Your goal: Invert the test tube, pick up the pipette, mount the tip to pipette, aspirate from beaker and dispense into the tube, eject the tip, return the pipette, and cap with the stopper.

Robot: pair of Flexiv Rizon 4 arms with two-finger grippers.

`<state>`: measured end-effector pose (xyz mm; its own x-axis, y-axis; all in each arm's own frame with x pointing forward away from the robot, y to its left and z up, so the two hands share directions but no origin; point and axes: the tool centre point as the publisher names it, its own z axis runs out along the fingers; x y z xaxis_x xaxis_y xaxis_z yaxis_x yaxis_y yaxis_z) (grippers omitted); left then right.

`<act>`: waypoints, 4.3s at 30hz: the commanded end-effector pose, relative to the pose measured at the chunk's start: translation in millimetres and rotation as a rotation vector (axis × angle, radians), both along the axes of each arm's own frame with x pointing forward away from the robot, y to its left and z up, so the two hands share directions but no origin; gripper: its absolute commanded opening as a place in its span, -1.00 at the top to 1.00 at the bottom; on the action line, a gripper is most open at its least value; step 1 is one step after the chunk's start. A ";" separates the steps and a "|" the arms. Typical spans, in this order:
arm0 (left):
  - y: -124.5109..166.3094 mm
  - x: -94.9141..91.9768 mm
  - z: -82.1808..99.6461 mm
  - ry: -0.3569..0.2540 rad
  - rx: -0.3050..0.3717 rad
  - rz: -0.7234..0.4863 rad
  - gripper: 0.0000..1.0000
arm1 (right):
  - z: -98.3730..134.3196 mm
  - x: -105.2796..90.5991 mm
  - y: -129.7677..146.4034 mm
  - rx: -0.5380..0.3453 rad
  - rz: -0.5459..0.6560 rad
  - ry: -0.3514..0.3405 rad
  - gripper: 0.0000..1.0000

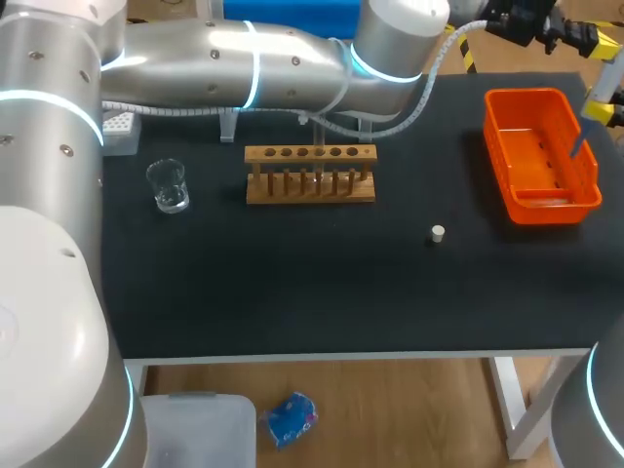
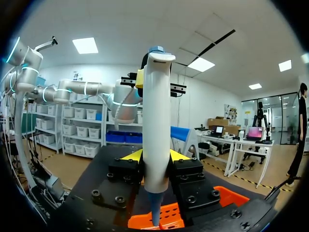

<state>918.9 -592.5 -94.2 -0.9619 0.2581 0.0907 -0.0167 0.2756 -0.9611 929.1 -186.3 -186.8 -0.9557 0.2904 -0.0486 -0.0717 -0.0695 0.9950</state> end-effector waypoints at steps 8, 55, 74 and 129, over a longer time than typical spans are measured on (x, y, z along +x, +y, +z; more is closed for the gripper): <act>-1.0 -1.6 1.4 -0.031 -0.038 0.011 1.00 | 10.9 0.1 0.7 -0.002 0.004 -0.001 1.00; 3.8 0.6 38.5 -0.091 -0.009 -0.016 -1.00 | 10.9 0.1 0.7 -0.002 0.004 -0.001 1.00; 77.1 -37.2 36.6 -0.102 0.012 0.024 -1.00 | 10.9 0.1 0.7 -0.002 0.004 -0.001 1.00; 269.5 -77.0 -84.3 -0.098 -0.064 0.371 -1.00 | 10.9 0.1 0.7 -0.002 0.004 -0.001 1.00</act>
